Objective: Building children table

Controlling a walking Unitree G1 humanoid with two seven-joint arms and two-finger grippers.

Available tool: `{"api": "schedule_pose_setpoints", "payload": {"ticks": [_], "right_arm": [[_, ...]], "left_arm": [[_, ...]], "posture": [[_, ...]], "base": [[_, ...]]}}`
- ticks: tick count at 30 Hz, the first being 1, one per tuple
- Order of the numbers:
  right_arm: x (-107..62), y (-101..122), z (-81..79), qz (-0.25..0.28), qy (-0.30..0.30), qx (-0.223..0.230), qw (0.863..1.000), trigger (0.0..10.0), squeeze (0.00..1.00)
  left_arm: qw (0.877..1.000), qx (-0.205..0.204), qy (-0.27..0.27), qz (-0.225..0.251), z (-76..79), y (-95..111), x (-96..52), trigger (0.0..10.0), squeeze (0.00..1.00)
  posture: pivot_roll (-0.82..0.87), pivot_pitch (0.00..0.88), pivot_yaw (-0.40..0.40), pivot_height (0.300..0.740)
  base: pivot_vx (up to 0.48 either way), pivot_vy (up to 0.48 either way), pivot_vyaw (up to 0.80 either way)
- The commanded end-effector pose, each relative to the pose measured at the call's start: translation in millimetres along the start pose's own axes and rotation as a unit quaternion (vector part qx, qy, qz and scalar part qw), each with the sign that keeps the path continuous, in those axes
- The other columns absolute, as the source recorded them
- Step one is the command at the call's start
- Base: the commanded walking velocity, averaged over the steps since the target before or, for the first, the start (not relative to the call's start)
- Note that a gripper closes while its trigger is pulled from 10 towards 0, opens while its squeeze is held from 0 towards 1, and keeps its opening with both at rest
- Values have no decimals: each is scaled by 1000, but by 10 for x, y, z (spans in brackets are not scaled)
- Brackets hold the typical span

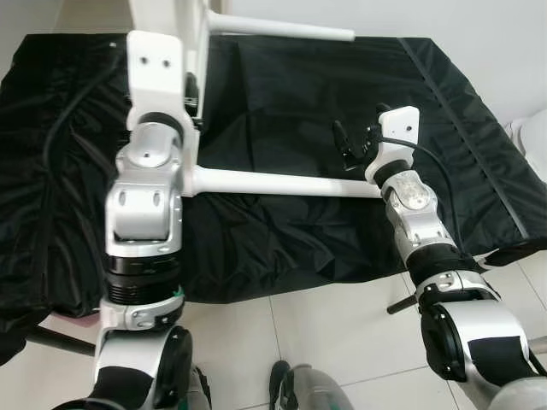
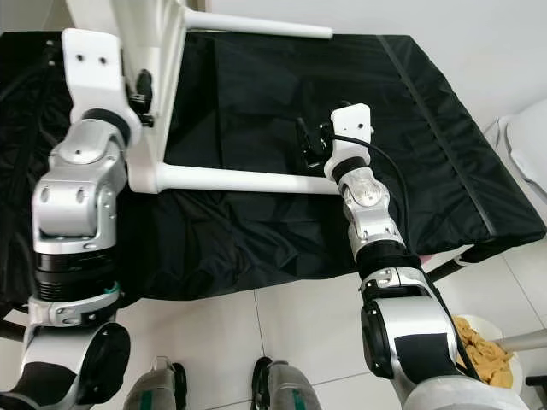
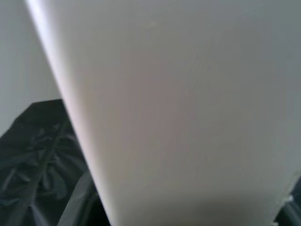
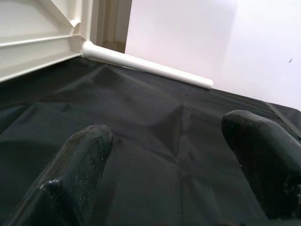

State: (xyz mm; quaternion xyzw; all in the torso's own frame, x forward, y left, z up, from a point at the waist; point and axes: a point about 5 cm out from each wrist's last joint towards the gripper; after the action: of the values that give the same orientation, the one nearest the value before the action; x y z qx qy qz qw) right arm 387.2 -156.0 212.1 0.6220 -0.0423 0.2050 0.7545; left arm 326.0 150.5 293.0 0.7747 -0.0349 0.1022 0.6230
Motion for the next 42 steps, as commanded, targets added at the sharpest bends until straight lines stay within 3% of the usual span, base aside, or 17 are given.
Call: {"api": "schedule_pose_setpoints", "payload": {"ticks": [1, 6, 13, 18, 22, 24, 28, 36, 42], "right_arm": [[13, -12, 4, -8, 1, -3, 1000, 10000, 0], [65, 19, -20, -7, 9, -4, 1000, 10000, 0], [95, 40, -35, -7, 11, -4, 1000, 10000, 0], [114, 56, -55, -5, 16, -9, 1000, 10000, 0], [124, 62, -43, -5, 14, -9, 1000, 10000, 0], [142, 75, -35, -5, 13, -8, 1000, 10000, 0], [182, 112, -57, -1, 16, -9, 1000, 10000, 0], [227, 162, -69, 4, 20, -10, 1000, 10000, 0], [257, 185, -80, 3, 25, -12, 1000, 10000, 0]], "left_arm": [[997, 24, 51, 60, -216, 207, -99, 10000, 0], [989, 71, 55, 114, -425, 334, -188, 10000, 0], [985, 83, 31, 145, -464, 451, -231, 10000, 0], [984, 41, -36, 172, -400, 587, -345, 10000, 0], [980, 38, -61, 185, -391, 631, -427, 10000, 0], [976, 4, -83, 203, -388, 663, -496, 10000, 0], [972, -39, -100, 211, -398, 660, -547, 10000, 0], [965, -82, -118, 218, -395, 653, -660, 10000, 0], [962, -87, -141, 217, -360, 626, -757, 10000, 0]], "posture": [[131, 156, -63, 740], [141, 157, -70, 740], [144, 158, -73, 740], [136, 161, -68, 740], [135, 162, -66, 740], [139, 159, -69, 740], [135, 157, -71, 740], [136, 158, -78, 740], [144, 158, -93, 740]], "base": [[0, 0, 0], [0, 0, 0], [0, 0, 0], [0, 0, 0], [0, 0, 0], [0, 0, 0], [0, 0, 0], [0, 0, 0], [0, 0, 0]]}}
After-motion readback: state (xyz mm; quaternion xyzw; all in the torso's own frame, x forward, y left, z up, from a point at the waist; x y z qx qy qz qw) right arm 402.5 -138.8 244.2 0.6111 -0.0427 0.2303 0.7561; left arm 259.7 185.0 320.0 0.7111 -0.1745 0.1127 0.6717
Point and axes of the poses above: a point about 5 cm out from each wrist's last joint towards the gripper, its own x axis pointing out of the wrist towards the gripper, its own y axis along the axis of the wrist's last joint, z = x × y, and after that the axes turned 5 degrees about x, right-handed
